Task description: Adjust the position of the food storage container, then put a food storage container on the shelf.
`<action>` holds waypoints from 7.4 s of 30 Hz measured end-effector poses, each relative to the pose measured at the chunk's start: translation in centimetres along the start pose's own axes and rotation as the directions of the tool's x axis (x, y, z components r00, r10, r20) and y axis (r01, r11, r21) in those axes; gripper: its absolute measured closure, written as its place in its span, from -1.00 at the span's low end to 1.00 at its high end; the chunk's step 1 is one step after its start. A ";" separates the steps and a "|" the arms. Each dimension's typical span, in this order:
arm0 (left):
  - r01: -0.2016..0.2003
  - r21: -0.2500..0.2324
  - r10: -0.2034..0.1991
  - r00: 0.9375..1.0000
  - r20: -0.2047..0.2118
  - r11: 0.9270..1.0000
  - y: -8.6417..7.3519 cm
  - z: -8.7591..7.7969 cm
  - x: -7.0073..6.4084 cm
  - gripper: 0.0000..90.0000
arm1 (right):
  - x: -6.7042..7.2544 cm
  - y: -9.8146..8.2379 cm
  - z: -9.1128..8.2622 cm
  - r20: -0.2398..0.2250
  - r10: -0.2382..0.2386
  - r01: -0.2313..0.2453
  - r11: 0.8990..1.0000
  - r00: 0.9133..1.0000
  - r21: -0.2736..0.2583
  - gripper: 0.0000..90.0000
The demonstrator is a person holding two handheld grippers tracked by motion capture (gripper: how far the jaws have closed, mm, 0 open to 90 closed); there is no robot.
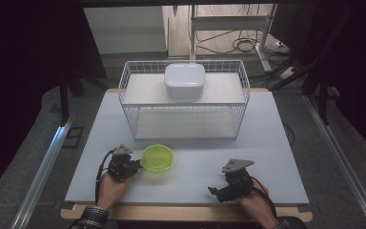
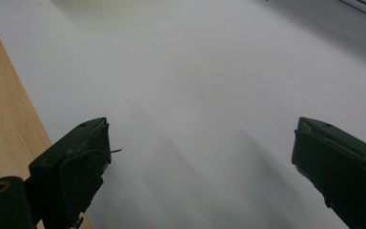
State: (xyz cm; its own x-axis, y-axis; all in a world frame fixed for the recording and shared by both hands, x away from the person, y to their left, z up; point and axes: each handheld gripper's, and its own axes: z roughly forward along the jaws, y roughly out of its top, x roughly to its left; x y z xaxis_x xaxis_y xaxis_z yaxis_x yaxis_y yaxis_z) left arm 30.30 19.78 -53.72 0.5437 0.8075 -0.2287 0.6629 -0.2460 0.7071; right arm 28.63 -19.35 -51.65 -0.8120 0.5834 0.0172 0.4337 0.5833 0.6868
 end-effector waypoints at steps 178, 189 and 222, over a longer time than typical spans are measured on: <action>-0.323 -0.020 0.321 0.943 -0.084 0.946 -2.8 -2.4 -7.1 -0.96 | -5.7 9.1 0.8 -0.450 0.479 -0.546 0.837 0.754 -0.024 0.81; -0.309 -0.013 0.307 0.948 -0.083 0.951 -2.8 -2.3 -6.9 -0.98 | -6.7 10.9 -2.2 -0.454 0.463 -0.556 0.827 0.761 -0.089 0.81; -0.312 -0.011 0.310 0.947 -0.086 0.950 -2.8 -2.3 -6.8 -0.99 | -8.2 18.3 -8.0 -0.460 0.411 -0.547 0.809 0.787 -0.214 0.81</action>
State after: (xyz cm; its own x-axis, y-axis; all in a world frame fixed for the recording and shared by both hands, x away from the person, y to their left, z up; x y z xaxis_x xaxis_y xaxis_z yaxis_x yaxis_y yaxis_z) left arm 23.53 16.19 -52.60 0.6760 0.7344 0.0606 0.4543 -0.4801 0.7504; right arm 40.10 -18.01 -33.46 -0.6408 0.4391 0.6297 0.7117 0.0322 0.7018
